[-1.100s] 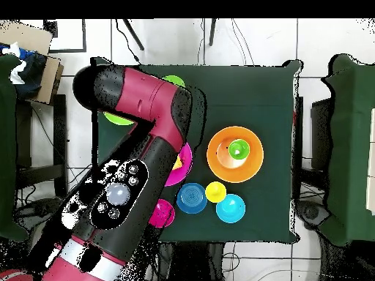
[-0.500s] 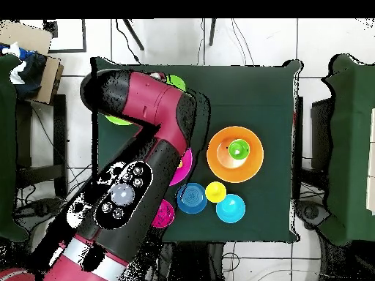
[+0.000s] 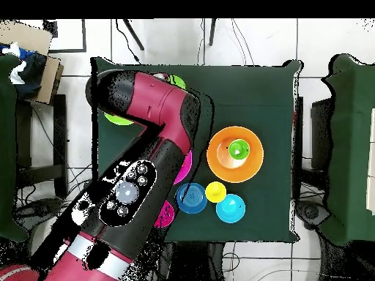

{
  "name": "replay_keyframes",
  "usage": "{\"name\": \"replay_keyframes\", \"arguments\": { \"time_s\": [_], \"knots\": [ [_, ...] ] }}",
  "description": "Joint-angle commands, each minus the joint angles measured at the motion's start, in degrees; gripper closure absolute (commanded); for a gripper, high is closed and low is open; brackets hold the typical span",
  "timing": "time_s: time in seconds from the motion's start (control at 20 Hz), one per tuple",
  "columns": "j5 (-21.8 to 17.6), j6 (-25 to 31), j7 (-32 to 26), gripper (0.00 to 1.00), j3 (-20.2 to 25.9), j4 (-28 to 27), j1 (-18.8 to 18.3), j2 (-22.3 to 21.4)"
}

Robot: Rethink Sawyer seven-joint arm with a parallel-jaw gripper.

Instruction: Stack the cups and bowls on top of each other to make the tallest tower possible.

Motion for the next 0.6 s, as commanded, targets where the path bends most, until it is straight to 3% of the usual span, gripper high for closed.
{"name": "replay_keyframes", "arguments": {
  "time_s": [0.05, 0.3, 0.6],
  "knots": [
    [-2.93, 2.22, 6.54, 0.00, 6.53, -1.66, -1.89, 5.74],
    [-2.41, 2.64, 7.64, 0.00, 6.00, -3.70, -2.35, 7.36],
    [-2.14, -1.97, 7.91, 0.00, 5.88, -3.93, -2.62, 9.79]
  ]
}}
